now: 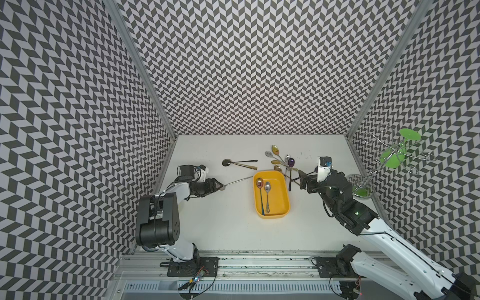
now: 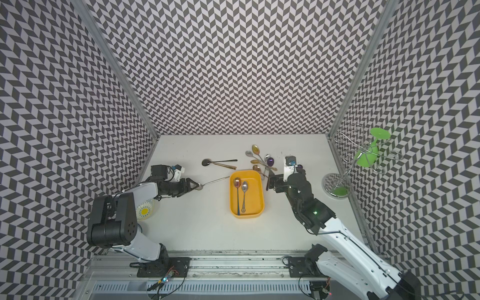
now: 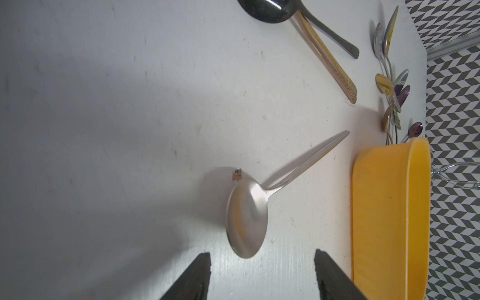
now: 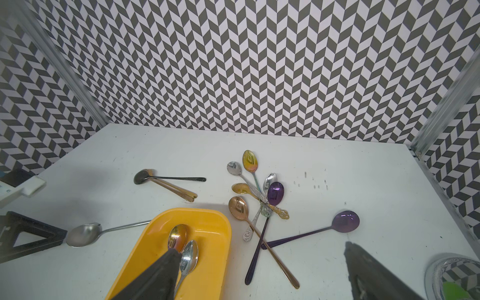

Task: Put the spoon into the storage box
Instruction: Pick up the spoon from the center of the board.

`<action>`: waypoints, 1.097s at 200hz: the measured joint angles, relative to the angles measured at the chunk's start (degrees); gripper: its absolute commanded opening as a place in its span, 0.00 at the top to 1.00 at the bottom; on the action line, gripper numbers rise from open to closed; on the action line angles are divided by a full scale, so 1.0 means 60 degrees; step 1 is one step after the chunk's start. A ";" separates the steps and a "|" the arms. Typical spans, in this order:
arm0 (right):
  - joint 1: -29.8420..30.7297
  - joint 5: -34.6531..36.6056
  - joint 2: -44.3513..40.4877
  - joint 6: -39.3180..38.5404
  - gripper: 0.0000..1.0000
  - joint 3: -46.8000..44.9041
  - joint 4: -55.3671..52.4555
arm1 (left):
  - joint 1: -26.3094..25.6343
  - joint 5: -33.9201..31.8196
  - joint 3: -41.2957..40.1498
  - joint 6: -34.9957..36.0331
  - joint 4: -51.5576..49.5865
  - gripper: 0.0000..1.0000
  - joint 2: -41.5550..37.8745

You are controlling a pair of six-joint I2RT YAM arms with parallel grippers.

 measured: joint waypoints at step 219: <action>0.0000 0.0026 -0.0007 -0.0022 0.00 -0.0120 0.0098 | -0.0248 -0.0466 0.0601 -0.0357 0.0120 0.90 0.1133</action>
